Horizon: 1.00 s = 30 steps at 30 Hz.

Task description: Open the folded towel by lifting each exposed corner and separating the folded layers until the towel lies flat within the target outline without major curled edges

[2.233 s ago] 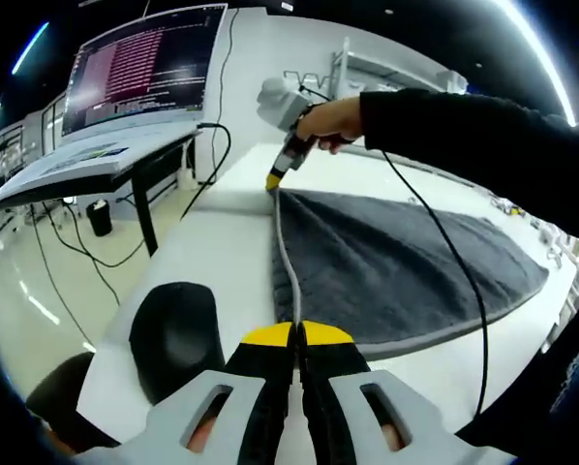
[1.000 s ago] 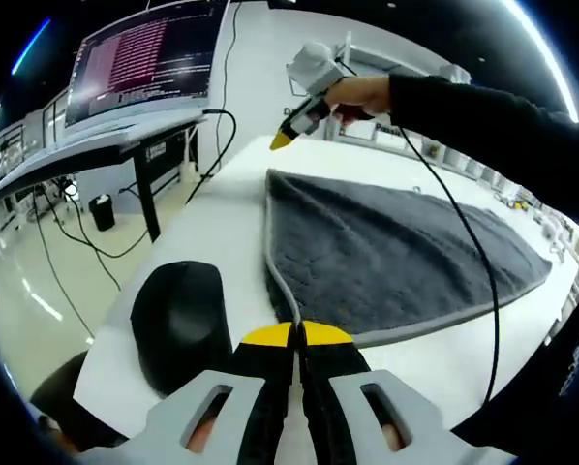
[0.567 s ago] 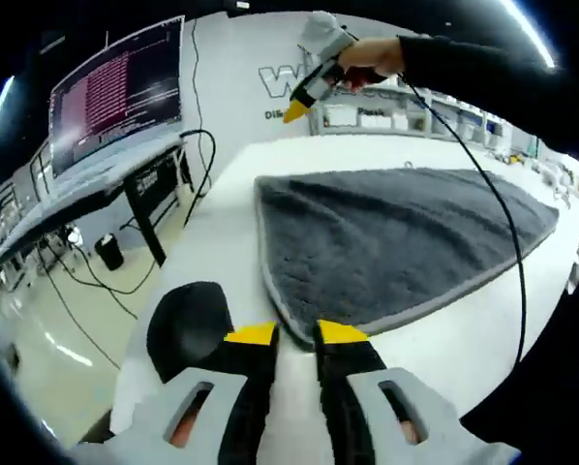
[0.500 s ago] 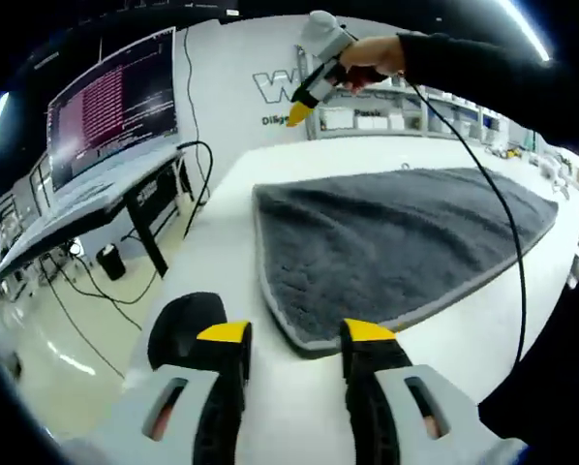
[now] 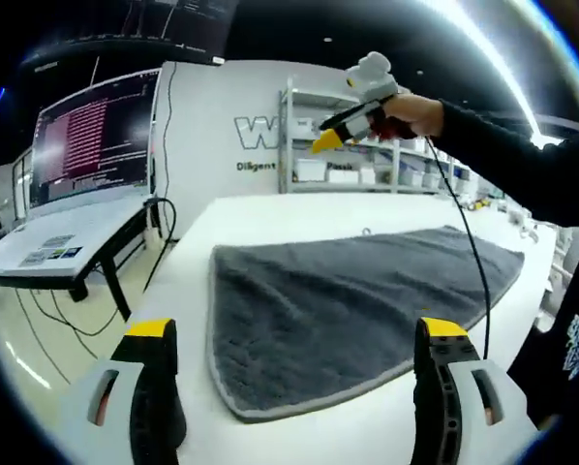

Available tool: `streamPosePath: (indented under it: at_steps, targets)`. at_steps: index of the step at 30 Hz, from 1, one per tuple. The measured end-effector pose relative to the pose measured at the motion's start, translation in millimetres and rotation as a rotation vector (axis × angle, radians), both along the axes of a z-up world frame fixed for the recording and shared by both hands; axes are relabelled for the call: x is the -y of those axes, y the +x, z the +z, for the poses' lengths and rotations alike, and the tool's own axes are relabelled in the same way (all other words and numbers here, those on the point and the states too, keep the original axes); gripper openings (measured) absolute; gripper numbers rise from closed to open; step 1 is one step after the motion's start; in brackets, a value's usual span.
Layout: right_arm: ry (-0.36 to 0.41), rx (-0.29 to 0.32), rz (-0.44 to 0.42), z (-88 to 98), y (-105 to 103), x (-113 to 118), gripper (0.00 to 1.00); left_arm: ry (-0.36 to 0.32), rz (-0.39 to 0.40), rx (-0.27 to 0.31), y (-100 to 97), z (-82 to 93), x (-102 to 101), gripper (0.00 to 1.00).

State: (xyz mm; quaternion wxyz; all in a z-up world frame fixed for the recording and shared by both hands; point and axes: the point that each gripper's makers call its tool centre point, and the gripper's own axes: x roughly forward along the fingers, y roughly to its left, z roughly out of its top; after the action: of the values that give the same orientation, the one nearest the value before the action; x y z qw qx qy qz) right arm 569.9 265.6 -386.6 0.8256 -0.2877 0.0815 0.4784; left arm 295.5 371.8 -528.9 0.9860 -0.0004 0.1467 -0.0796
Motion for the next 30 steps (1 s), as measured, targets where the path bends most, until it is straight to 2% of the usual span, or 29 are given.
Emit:
streamPosePath:
  at_steps: [5,8,11,14,15,18,22,27,30]
  targets:
    - [0.123,0.032,-0.043,34.5,-11.5,48.8,1.0,0.002,0.009,0.019,7.5,12.3,-4.3,0.99]
    - [0.144,0.09,-0.096,44.8,-18.0,90.3,1.0,0.015,0.01,-0.004,13.6,12.4,-4.3,0.99]
    - [0.187,0.079,-0.145,49.4,-25.7,130.9,1.0,0.013,0.016,-0.007,20.4,14.2,-2.5,1.0]
    - [0.215,0.104,-0.21,55.0,-26.9,172.4,1.0,0.004,-0.015,0.001,26.8,19.3,7.5,0.99]
    - [0.22,0.111,-0.222,56.3,-28.3,184.3,1.0,0.013,-0.05,-0.006,27.8,19.4,14.6,0.99]
    - [0.243,0.094,-0.276,56.6,-34.0,221.2,1.0,0.006,-0.058,0.002,34.1,24.3,20.8,0.99]
    - [0.287,0.104,-0.347,59.6,-45.3,272.3,1.0,-0.003,-0.064,0.021,43.5,33.9,28.2,1.0]
    - [0.305,0.102,-0.429,50.1,-56.7,333.9,1.0,-0.049,-0.071,0.043,55.9,42.5,34.9,1.0]
    - [0.316,0.1,-0.48,44.4,-62.3,367.8,1.0,-0.051,-0.076,0.038,61.5,41.6,42.0,1.0]
